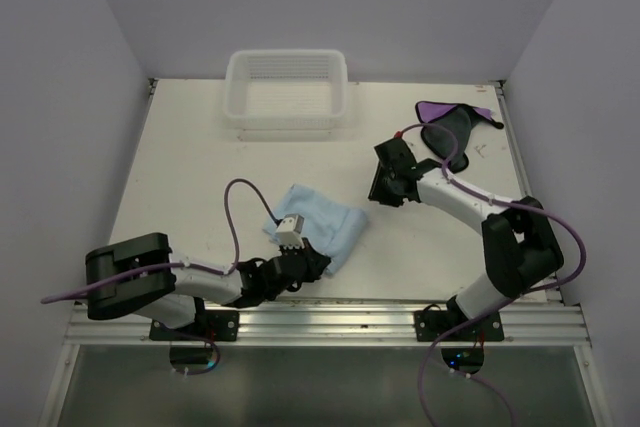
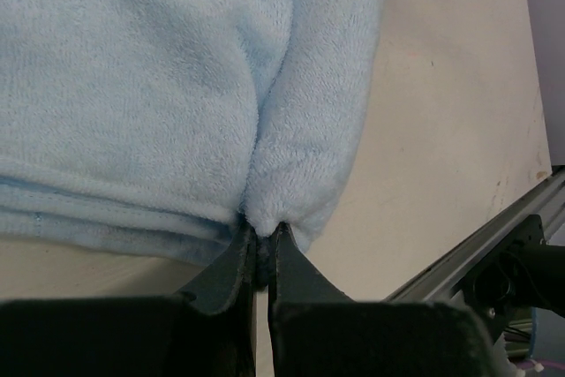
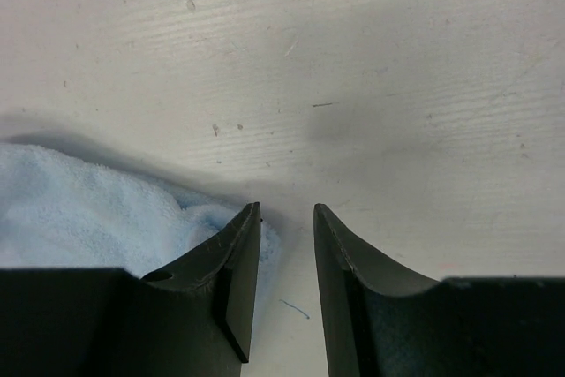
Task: Roll the towels
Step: Roll the towel
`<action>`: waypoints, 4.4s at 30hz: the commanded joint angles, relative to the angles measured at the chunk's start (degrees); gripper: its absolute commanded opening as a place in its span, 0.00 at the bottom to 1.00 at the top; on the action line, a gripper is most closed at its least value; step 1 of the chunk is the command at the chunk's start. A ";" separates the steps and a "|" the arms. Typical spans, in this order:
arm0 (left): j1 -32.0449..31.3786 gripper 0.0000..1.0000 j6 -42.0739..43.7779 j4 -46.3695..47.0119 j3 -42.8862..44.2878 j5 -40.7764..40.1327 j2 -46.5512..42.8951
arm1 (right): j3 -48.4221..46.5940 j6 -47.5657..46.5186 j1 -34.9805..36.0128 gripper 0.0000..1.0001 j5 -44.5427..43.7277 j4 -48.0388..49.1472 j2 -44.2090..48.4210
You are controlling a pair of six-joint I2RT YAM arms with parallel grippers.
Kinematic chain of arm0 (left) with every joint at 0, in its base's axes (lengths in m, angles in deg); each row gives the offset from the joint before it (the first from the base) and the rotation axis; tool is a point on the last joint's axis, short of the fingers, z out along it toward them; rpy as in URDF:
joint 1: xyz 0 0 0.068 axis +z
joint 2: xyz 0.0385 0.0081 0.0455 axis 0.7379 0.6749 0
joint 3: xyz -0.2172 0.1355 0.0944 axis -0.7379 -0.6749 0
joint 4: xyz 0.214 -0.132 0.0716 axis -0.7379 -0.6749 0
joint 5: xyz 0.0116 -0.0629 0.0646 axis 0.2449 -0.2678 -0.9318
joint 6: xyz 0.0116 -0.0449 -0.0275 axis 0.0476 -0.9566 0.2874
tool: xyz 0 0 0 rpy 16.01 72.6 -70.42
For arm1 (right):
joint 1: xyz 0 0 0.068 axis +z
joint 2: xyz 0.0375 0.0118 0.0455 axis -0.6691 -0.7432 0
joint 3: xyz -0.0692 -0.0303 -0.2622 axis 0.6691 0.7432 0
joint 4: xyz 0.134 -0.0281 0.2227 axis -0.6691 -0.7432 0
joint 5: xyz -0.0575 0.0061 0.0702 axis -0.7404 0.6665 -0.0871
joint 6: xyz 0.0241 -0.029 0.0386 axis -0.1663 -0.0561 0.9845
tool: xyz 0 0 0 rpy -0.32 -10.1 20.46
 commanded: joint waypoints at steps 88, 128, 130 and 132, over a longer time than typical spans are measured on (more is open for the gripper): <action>18.66 0.00 -24.76 37.39 -15.54 34.66 12.98 | 34.93 11.40 14.60 0.78 11.73 48.96 15.46; 18.05 0.58 0.44 -5.37 -8.70 20.53 -16.35 | 16.39 12.02 14.95 0.30 5.66 20.14 6.67; 16.82 0.61 2.48 -8.99 -7.02 16.32 -18.82 | 15.08 11.76 14.95 0.30 5.57 18.39 6.50; 15.50 0.64 5.73 -12.34 -5.35 13.93 -21.99 | 13.67 11.32 14.95 0.30 5.57 16.54 6.06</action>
